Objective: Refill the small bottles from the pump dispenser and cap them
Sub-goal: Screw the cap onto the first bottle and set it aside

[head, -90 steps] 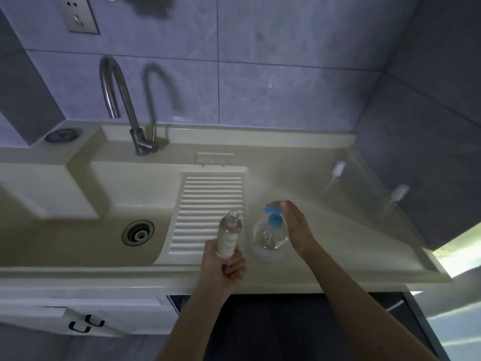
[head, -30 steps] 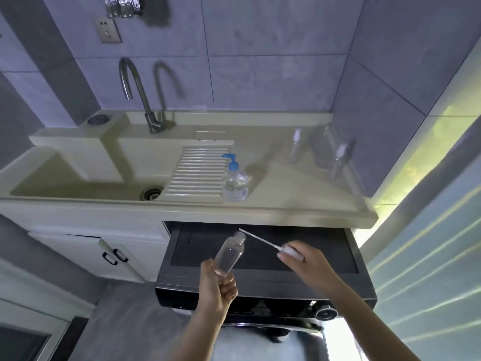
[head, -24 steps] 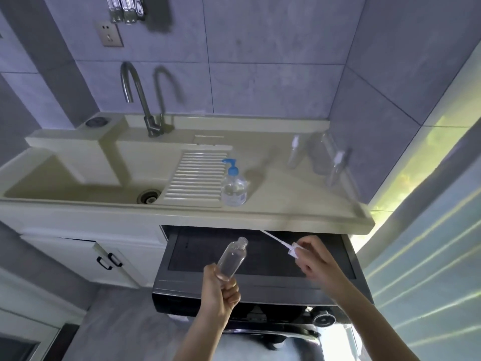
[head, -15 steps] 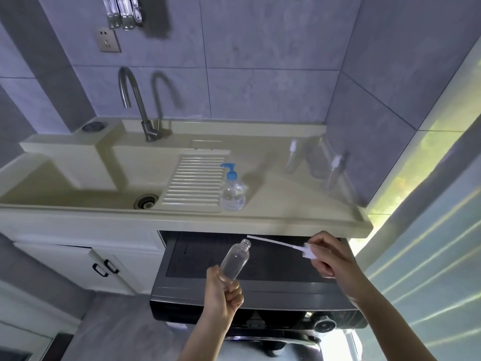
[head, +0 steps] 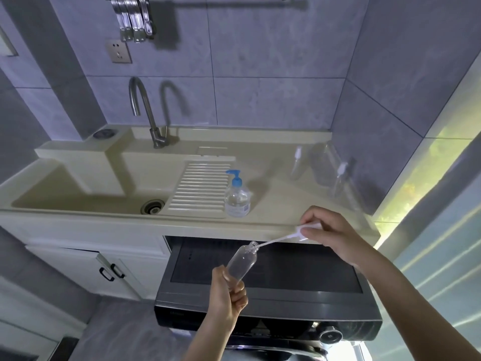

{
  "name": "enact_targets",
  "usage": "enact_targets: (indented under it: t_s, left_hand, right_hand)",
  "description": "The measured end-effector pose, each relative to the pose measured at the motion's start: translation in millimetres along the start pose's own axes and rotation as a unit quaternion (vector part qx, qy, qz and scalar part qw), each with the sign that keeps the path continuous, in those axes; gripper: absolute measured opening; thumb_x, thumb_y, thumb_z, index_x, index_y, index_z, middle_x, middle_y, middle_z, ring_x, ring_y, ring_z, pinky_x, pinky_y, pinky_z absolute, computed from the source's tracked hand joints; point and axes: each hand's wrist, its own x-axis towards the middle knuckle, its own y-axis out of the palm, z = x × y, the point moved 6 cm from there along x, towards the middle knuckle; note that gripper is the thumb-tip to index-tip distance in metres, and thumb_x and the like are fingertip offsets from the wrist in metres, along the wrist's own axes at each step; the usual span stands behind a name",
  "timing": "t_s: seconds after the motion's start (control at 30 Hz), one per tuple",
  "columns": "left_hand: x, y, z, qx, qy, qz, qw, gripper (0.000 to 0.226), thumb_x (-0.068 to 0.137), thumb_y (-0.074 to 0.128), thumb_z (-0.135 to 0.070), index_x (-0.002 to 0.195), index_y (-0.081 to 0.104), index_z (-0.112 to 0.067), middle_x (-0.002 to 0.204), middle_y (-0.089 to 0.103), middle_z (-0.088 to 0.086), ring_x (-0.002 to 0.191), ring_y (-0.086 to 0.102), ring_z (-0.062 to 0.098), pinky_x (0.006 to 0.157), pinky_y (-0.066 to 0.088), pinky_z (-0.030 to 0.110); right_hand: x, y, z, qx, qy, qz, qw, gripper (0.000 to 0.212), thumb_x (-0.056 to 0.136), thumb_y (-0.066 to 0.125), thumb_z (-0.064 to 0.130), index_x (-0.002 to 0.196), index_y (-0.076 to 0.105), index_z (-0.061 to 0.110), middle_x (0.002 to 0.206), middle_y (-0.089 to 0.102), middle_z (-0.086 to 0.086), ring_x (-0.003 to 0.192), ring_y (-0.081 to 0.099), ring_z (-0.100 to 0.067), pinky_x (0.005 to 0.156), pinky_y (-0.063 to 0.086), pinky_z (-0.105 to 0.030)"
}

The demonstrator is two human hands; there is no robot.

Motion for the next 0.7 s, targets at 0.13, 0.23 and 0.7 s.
enact_targets:
  t_s: [0.13, 0.23, 0.7]
  left_hand:
    - [-5, 6, 1, -0.011, -0.005, 0.0, 1.0, 0.008, 0.073, 0.032, -0.015, 0.069, 0.039, -0.015, 0.052, 0.022, -0.001, 0.046, 0.013, 0.012, 0.04, 0.017, 0.022]
    - [-13, 15, -2, -0.023, 0.0, 0.014, 1.0, 0.015, 0.073, 0.032, -0.015, 0.071, 0.046, -0.012, 0.051, 0.022, -0.001, 0.046, 0.014, 0.012, 0.04, 0.016, 0.022]
    - [-31, 14, -17, -0.05, 0.005, 0.011, 0.999, 0.02, 0.074, 0.032, -0.015, 0.062, 0.048, -0.013, 0.056, 0.017, 0.0, 0.051, 0.01, 0.012, 0.041, 0.015, 0.023]
  right_hand:
    - [18, 20, 18, -0.061, -0.024, 0.049, 0.997, 0.019, 0.068, 0.068, 0.027, 0.079, 0.054, 0.021, 0.059, 0.051, 0.017, 0.053, 0.038, -0.003, 0.053, 0.031, -0.015]
    - [26, 36, 26, -0.132, -0.031, 0.078, 0.988, 0.023, 0.072, 0.075, 0.022, 0.078, 0.054, 0.028, 0.063, 0.049, 0.014, 0.056, 0.039, -0.003, 0.056, 0.033, -0.018]
    - [37, 73, 49, -0.181, -0.092, 0.175, 0.963, 0.016, 0.076, 0.072, 0.008, 0.086, 0.066, 0.019, 0.062, 0.046, 0.019, 0.053, 0.037, -0.004, 0.055, 0.031, -0.013]
